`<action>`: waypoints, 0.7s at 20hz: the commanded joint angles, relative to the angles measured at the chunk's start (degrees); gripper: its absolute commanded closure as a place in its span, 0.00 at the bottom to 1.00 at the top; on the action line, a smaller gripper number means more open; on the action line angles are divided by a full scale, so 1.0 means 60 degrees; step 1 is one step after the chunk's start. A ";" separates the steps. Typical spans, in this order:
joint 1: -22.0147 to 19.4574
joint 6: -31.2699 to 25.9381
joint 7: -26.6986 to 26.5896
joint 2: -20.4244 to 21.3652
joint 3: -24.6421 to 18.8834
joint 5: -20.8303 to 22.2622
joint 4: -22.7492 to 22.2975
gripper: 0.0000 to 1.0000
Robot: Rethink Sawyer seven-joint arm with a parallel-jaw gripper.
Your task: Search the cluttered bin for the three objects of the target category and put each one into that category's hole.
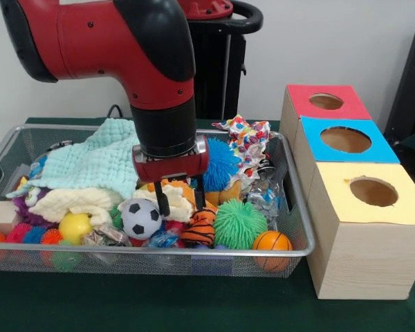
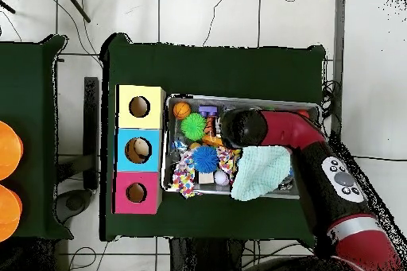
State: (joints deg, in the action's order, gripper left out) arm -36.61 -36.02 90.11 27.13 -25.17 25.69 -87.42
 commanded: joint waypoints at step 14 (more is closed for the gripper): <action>0.0021 0.0841 -0.0763 -0.0618 -0.0461 0.1050 -0.0564 0.00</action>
State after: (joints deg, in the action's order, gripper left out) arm -36.57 -31.31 90.11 26.27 -25.35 28.87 -90.60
